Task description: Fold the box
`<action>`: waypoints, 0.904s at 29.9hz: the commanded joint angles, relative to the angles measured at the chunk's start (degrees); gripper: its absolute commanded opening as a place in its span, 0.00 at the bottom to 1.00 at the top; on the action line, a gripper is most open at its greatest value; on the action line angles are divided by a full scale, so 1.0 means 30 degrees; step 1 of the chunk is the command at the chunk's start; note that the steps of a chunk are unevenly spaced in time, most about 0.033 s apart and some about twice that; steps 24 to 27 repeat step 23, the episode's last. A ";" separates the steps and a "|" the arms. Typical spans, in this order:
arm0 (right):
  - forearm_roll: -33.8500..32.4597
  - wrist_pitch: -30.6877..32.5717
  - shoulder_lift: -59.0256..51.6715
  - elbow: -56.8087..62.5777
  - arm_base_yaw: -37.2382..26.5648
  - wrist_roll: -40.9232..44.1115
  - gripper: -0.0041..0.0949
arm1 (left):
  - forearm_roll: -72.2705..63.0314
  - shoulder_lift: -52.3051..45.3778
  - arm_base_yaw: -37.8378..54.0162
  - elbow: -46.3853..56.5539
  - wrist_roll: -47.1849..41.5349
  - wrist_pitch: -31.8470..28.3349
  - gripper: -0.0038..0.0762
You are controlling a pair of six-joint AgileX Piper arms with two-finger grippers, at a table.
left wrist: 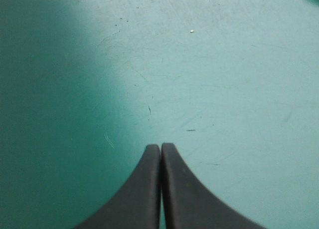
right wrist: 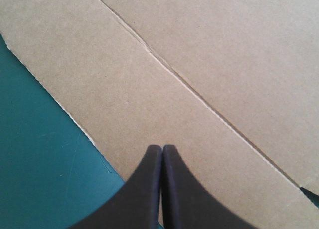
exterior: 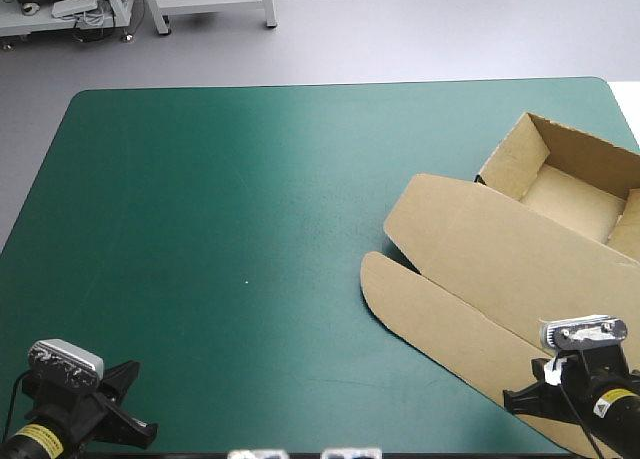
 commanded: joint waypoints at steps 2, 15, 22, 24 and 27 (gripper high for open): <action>0.0002 -0.1512 -0.1206 0.0369 0.0083 -0.0160 0.02 | -0.0145 -0.0080 -0.0089 -0.0428 -0.0141 -0.1205 0.04; 0.0114 -0.1246 -0.2373 0.0488 0.0083 0.0184 0.02 | -0.0145 -0.0080 -0.0089 -0.0428 -0.0141 -0.1118 0.04; 0.0114 -0.1246 -0.2373 0.0488 0.0083 0.0184 0.02 | -0.0145 -0.0080 -0.0089 -0.0428 -0.0141 -0.1118 0.04; 0.0114 -0.1246 -0.2373 0.0488 0.0083 0.0184 0.02 | -0.0145 -0.0080 -0.0089 -0.0428 -0.0141 -0.1118 0.04; 0.0114 -0.1246 -0.2373 0.0488 0.0083 0.0184 0.02 | -0.0145 -0.0080 -0.0089 -0.0428 -0.0141 -0.1118 0.04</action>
